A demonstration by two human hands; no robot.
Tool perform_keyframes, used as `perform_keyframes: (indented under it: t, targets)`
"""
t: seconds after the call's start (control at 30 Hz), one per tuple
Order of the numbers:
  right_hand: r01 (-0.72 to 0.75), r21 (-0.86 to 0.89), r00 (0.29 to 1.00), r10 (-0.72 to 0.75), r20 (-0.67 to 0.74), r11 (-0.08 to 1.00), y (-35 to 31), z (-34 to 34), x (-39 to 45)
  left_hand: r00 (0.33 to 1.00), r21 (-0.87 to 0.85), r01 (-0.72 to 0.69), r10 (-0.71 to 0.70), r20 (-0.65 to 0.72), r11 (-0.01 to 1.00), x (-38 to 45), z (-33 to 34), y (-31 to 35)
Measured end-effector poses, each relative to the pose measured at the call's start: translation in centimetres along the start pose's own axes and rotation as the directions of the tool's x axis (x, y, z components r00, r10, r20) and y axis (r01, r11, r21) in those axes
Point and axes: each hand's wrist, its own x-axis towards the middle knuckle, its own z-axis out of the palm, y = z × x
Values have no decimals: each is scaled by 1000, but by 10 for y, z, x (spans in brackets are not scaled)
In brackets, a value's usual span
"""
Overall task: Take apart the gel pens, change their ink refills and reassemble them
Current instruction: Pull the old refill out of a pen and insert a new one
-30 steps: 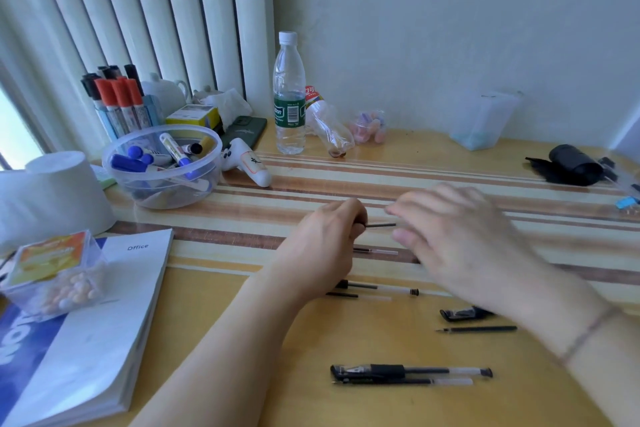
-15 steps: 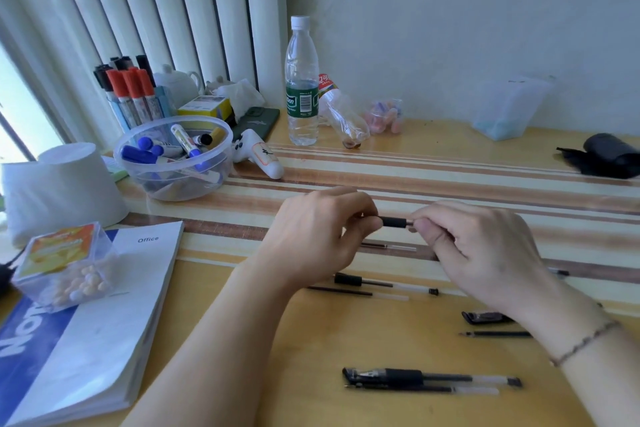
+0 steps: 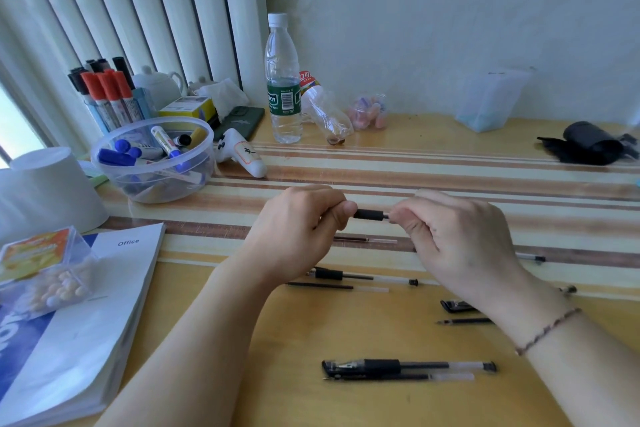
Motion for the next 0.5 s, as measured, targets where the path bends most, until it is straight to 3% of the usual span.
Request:
perform_keyframes:
  t: [0.2,0.37,0.5]
  targets:
    - [-41,13,999,41,-28,999,-1,2,-4,998,-99,35,-29,58,995,1,2,-2]
    - [59,22,990,-56,-128,998,2,5,-4,990,-197,97,-74,123,976,2,1,-2]
    - [101,-33,989,-104,-102,994,1,3,-1,983,-280,135,-93,160,950,3,0,-1]
